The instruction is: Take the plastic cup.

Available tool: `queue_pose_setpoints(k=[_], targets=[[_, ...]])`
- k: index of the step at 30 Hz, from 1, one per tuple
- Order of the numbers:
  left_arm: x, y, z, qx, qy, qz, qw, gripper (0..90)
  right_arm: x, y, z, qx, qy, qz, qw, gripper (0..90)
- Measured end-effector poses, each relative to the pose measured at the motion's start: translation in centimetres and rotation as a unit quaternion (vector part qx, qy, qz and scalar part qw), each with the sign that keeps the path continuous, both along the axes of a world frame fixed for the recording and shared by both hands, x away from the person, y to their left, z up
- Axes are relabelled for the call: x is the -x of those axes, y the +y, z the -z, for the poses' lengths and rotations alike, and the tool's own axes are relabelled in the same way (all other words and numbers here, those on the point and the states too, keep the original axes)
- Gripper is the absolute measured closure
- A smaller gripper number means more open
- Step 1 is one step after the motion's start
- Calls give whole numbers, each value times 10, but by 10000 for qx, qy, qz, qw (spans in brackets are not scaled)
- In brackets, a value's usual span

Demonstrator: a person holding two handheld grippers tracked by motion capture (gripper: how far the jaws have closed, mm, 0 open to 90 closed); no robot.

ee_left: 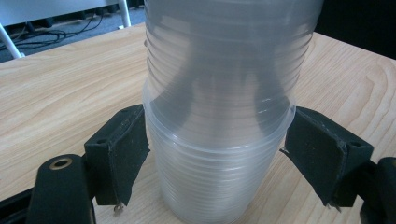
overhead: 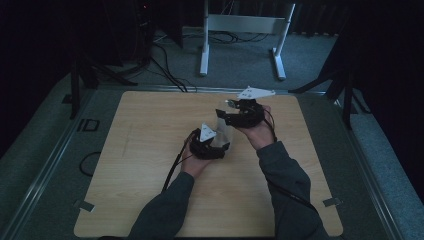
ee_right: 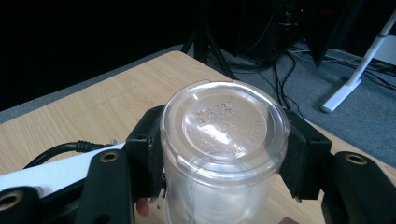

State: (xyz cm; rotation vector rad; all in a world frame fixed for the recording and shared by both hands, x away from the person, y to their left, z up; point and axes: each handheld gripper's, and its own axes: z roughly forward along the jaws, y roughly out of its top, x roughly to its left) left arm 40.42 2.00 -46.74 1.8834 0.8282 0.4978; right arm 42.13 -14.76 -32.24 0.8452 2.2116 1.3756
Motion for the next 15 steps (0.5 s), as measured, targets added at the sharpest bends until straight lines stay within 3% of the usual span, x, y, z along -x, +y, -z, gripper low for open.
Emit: queue_pose_setpoints(k=[10, 15], targets=[[0, 1, 0, 25, 21, -18, 10000, 198, 1, -3, -9, -131, -11, -11, 9999, 409], [1, 3, -2, 30, -21, -26, 10000, 196, 4, -6, -20, -245, -37, -66, 9997, 409]])
